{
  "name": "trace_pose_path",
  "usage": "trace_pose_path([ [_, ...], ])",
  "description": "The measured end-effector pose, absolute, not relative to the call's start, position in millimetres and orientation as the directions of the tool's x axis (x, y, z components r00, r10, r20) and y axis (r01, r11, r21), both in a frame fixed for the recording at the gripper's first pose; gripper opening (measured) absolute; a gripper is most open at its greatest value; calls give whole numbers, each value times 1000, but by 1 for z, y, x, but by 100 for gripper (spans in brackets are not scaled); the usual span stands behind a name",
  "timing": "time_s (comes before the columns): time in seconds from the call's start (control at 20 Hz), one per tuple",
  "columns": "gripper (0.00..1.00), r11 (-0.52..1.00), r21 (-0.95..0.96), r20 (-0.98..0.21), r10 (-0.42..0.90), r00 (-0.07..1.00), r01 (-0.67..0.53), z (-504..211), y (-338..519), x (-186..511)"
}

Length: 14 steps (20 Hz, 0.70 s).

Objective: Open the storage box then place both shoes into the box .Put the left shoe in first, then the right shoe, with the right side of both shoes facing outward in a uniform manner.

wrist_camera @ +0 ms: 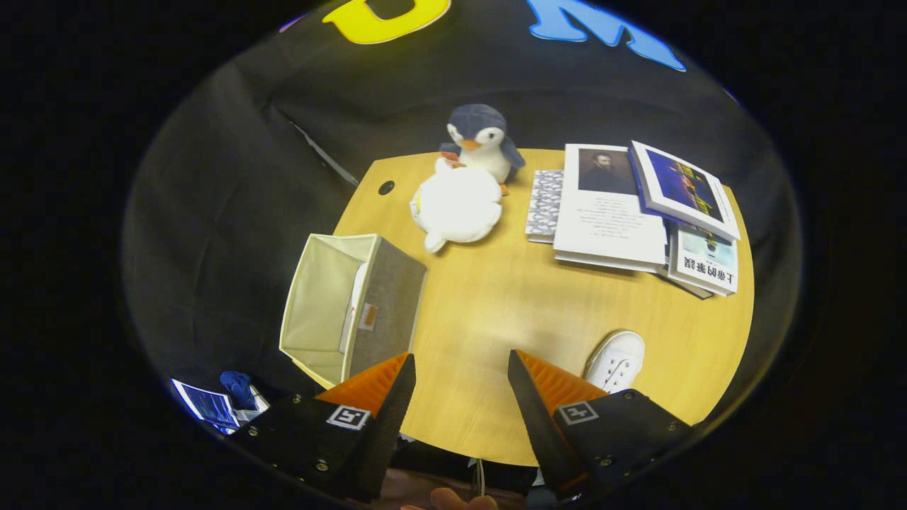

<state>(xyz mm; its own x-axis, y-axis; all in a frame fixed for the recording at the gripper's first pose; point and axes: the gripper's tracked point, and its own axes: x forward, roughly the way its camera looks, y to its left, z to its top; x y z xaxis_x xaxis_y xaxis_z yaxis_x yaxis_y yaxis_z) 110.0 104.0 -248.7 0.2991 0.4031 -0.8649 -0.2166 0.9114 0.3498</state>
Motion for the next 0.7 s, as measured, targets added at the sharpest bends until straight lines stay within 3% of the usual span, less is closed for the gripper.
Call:
trace_pose_path([
  [0.7, 81, 960, 279, -929, 274, 251, -17, -321, -16, 71],
])
